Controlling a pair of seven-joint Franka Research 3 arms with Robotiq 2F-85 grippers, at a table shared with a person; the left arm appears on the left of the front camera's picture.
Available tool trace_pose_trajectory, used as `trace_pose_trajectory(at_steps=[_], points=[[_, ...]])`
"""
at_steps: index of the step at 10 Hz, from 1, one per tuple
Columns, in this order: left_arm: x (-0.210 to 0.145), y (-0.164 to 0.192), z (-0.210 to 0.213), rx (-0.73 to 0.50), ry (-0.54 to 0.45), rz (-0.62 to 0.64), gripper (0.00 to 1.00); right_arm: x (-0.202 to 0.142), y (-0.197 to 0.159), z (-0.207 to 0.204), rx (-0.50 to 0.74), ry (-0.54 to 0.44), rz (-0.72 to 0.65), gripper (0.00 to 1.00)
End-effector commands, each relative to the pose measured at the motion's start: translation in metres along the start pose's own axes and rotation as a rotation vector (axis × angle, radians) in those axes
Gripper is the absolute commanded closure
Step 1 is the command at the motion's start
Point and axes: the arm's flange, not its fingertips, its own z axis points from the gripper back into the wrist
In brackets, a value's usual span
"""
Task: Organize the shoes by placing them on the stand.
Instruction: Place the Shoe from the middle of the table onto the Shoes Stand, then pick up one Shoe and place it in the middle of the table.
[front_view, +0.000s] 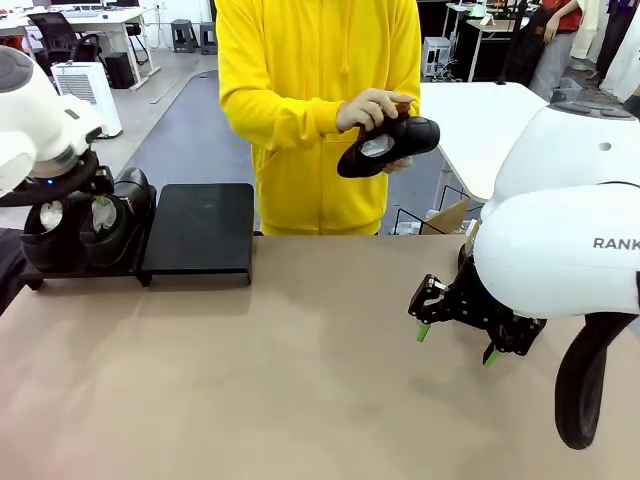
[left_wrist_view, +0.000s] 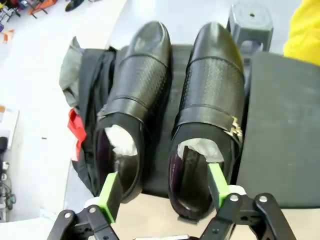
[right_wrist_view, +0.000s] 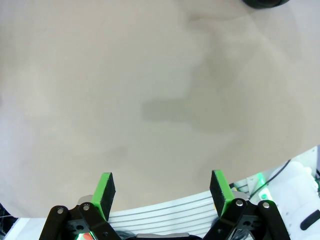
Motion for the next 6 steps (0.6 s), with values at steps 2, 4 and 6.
trace_pose_trajectory(at_steps=[2, 4, 6], points=[[-0.0012, -0.0005, -0.0216, 0.003, 0.036, -0.026, 0.0, 0.0026, -0.0005, 0.0015, 0.001, -0.011, 0.013, 0.0], [-0.0012, -0.0005, -0.0216, 0.003, 0.036, -0.026, 0.0, 0.0026, -0.0005, 0.0015, 0.001, -0.011, 0.013, 0.0], [-0.0012, -0.0005, -0.0216, 0.003, 0.036, -0.026, 0.0, 0.0026, -0.0005, 0.0015, 0.001, -0.011, 0.013, 0.0]])
